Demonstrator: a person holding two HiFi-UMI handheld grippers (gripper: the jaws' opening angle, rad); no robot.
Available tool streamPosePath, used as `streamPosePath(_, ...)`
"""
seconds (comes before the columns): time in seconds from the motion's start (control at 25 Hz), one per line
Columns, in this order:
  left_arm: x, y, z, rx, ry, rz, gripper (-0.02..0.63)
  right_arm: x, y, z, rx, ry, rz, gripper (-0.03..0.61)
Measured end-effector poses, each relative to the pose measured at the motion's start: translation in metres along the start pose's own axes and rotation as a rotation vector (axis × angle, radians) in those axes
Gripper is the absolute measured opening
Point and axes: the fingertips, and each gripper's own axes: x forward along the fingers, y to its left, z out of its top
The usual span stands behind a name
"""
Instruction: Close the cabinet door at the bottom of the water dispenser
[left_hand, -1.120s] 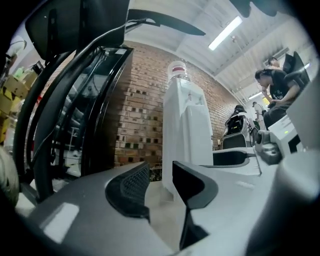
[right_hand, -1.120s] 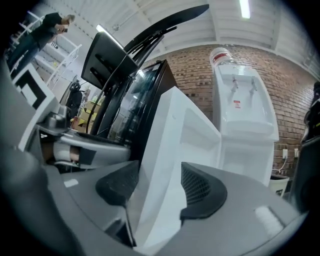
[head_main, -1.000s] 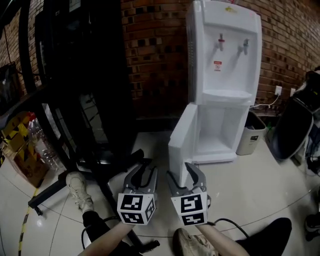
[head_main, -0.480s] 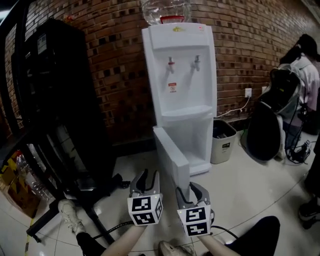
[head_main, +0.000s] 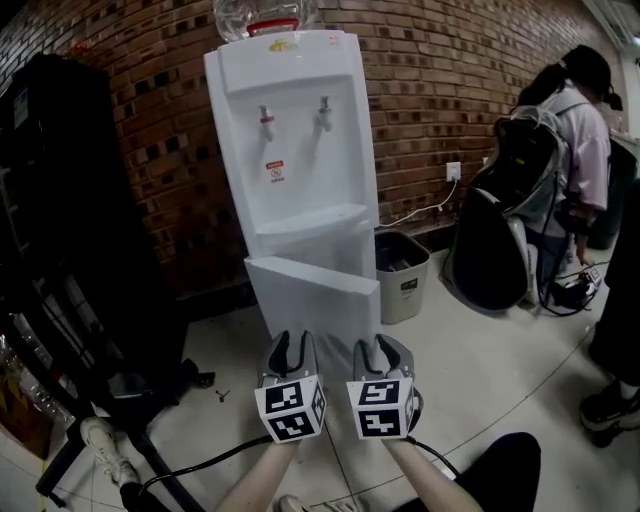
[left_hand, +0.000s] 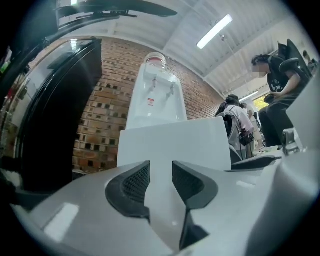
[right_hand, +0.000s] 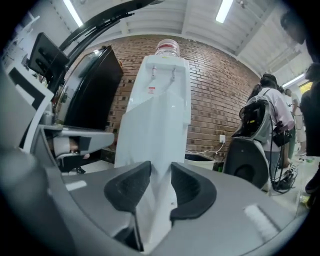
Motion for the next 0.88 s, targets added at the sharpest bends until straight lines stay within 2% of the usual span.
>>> streamPosePath(0.12,0.021,0.003,-0.008,0.03,0.01,0.01,0.146,0.02,-0.022,0.0,-0.025,0.002,-0.018,0.115)
streamPosePath(0.24,0.045,0.008,-0.007,0.046,0.01,0.026,0.144,0.04,-0.038,0.004,-0.093,-0.001,-0.04,0.106)
streamPosePath(0.4,0.071,-0.002,-0.012,0.068,0.018,0.0,0.146,0.064,-0.057,0.002,-0.108,-0.014,-0.063,0.108)
streamPosePath(0.48,0.082,-0.003,-0.017,0.058,0.017,0.006,0.146,0.075,-0.066,0.003,-0.118,-0.025,-0.079,0.107)
streamPosePath(0.6,0.096,0.007,-0.03,0.011,0.023,0.057,0.146,0.094,-0.074,0.005,-0.131,-0.044,-0.093,0.106)
streamPosePath(0.68,0.104,0.008,-0.043,0.013,0.042,0.07,0.146,0.106,-0.081,0.005,-0.142,-0.049,-0.111,0.101)
streamPosePath(0.72,0.108,0.007,-0.048,0.02,0.048,0.068,0.146,0.112,-0.085,0.005,-0.151,-0.051,-0.123,0.093)
streamPosePath(0.8,0.113,0.007,-0.056,0.016,0.054,0.069,0.144,0.123,-0.091,0.002,-0.166,-0.054,-0.137,0.001)
streamPosePath(0.88,0.115,0.012,-0.064,-0.01,0.061,0.083,0.146,0.136,-0.092,0.0,-0.171,-0.054,-0.131,0.0)
